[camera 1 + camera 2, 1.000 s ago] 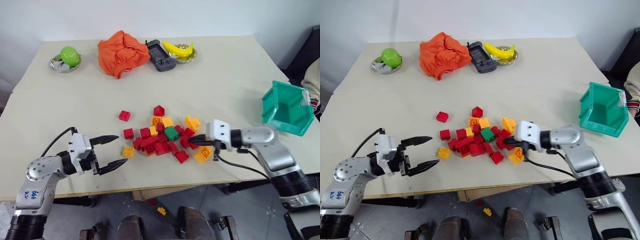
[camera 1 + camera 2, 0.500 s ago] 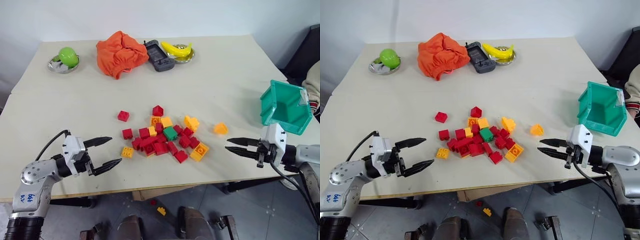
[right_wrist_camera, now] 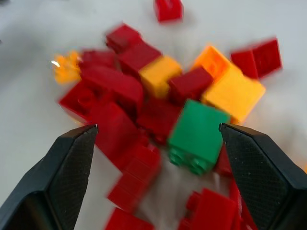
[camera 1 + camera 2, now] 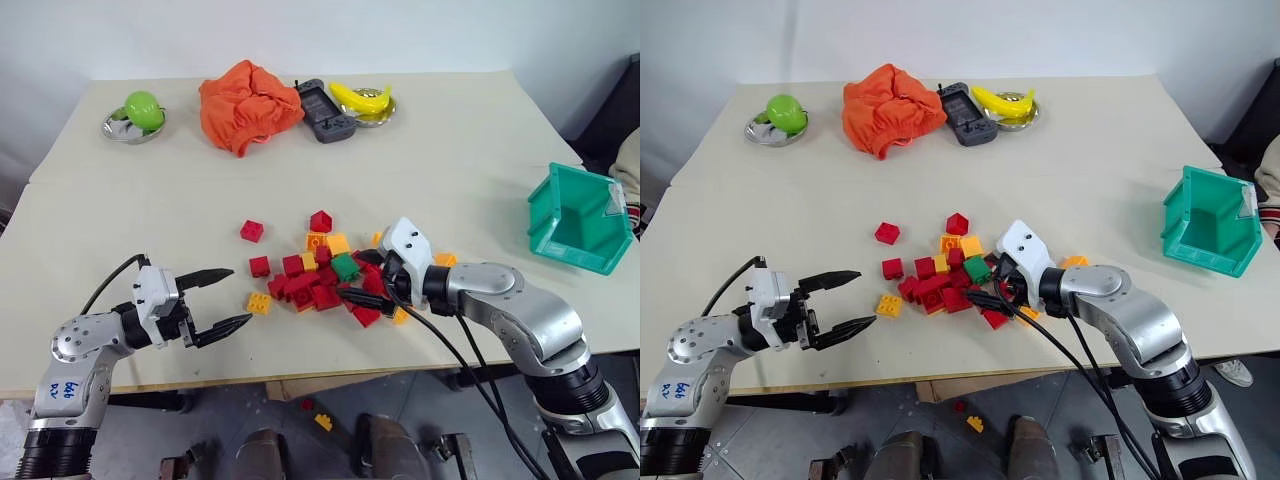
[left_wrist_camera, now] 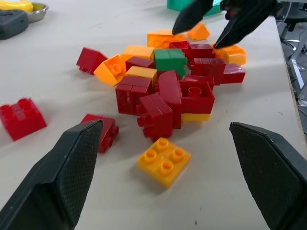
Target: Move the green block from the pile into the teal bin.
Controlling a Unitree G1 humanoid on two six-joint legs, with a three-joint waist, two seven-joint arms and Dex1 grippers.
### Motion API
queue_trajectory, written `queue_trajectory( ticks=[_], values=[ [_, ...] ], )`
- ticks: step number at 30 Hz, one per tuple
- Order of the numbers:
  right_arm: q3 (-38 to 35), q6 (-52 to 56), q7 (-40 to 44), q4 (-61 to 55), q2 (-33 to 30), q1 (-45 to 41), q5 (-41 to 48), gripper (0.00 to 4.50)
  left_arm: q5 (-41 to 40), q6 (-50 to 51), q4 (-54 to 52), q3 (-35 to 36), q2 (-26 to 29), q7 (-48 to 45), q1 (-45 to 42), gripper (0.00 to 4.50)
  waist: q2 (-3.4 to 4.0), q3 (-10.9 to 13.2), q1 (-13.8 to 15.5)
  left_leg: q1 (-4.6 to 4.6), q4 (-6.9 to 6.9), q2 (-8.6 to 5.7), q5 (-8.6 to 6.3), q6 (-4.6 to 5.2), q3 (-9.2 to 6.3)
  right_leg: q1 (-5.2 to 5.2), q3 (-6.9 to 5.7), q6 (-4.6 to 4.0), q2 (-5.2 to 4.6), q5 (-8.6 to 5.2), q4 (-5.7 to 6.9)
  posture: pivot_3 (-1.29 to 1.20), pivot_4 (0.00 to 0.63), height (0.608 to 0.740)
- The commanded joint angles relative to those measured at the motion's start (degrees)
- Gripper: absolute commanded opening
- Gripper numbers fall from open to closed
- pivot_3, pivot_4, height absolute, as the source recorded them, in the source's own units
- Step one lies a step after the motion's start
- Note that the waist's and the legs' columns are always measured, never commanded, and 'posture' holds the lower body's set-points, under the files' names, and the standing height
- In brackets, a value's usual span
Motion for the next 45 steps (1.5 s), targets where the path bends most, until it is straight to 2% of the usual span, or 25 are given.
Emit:
queue_trajectory(
  ticks=[1,5,8,13,15,20,25,32,35,40,45],
  values=[
    [0.9,2.7,-2.7,0.1,2.3,-2.0,-1.2,4.23,-0.7,0.1,-2.7,0.1,-0.4,0.6,-0.2,4.50,0.00,0.0,-0.2,0.01,-0.01,0.00,0.00,0.00,0.00,0.00,0.00,0.00,0.00,0.00,0.01,0.00,0.150,0.740],
    [2.7,4.7,-4.4,1.2,4.4,-3.5,-2.9,4.23,-0.5,0.1,-2.9,0.1,-0.4,0.7,-0.1,4.50,0.00,0.0,-0.4,0.00,-0.02,0.00,0.01,-0.01,-0.01,0.00,-0.02,0.00,0.00,0.00,0.01,0.00,0.150,0.740],
    [3.7,5.2,-5.1,2.2,5.8,-4.2,-3.9,3.67,-0.4,0.1,-2.9,-0.1,-0.6,0.8,-0.5,4.50,0.01,0.0,-0.6,0.00,-0.03,0.01,0.01,-0.01,-0.01,0.00,-0.02,0.00,0.00,0.00,0.00,0.00,0.150,0.740],
    [4.2,5.7,-6.0,3.6,6.4,-5.3,-6.0,1.98,-0.5,0.0,-2.8,-0.5,-0.5,0.6,-1.5,4.50,0.00,0.0,-0.6,0.00,-0.04,0.00,0.01,-0.01,-0.01,0.00,-0.01,0.00,0.00,0.00,0.00,0.00,0.150,0.740],
    [4.0,5.3,-5.9,3.8,6.4,-5.4,-6.4,1.45,-0.5,-0.1,-2.8,-0.7,-0.5,0.4,-1.8,4.50,0.00,0.0,-0.6,0.00,-0.04,0.01,0.01,-0.01,-0.01,0.00,-0.02,0.00,0.00,0.00,0.00,0.00,0.150,0.740],
    [-0.9,-4.8,-1.0,0.7,3.8,-2.0,-5.3,1.46,-1.2,0.5,-4.6,-2.8,-1.7,0.3,-4.0,4.50,0.00,0.0,-0.6,0.00,-0.04,0.00,0.01,-0.01,0.00,0.00,-0.01,0.01,0.00,0.00,-0.01,0.00,0.150,0.740],
    [-17.8,-22.9,9.2,-5.2,-0.7,8.8,1.3,1.46,-1.4,1.6,-5.7,-5.7,-5.1,1.7,-6.9,4.50,-0.01,0.0,0.4,-0.06,-0.10,-0.03,-0.01,0.02,-0.03,0.02,-0.05,0.04,0.00,0.02,-0.16,0.00,0.150,0.740],
    [-42.1,-34.3,4.2,2.8,-5.6,19.1,-1.3,1.46,0.3,5.2,-3.2,-12.6,-11.9,4.5,-12.6,4.50,-0.04,0.0,1.4,0.03,0.02,-0.03,-0.02,0.03,0.00,0.16,0.00,0.12,0.00,0.06,-0.17,0.00,0.150,0.740],
    [-49.7,-39.3,2.4,13.3,-12.0,21.4,-6.1,1.46,4.2,3.1,0.2,-16.1,-17.9,8.8,-16.8,4.50,-0.01,0.0,2.0,0.05,0.02,-0.07,-0.01,0.05,0.02,0.17,0.03,0.14,0.00,0.07,-0.18,0.00,0.150,0.740],
    [-48.8,-42.1,-2.5,29.9,-17.6,18.4,-11.6,1.46,7.7,0.6,4.2,-18.9,-21.7,9.8,-20.3,4.50,-0.01,0.0,1.7,0.15,-0.01,-0.07,0.01,0.06,0.10,0.19,0.10,0.17,0.01,0.09,-0.20,0.00,0.150,0.740],
    [-43.2,-46.9,-4.1,43.0,-19.2,11.2,-15.4,1.46,8.3,-0.3,5.5,-19.6,-21.6,8.2,-22.4,4.50,0.05,0.0,0.6,0.17,-0.01,-0.07,0.05,0.09,0.14,0.19,0.17,0.17,0.01,0.09,-0.19,0.00,0.150,0.740]
  ],
)
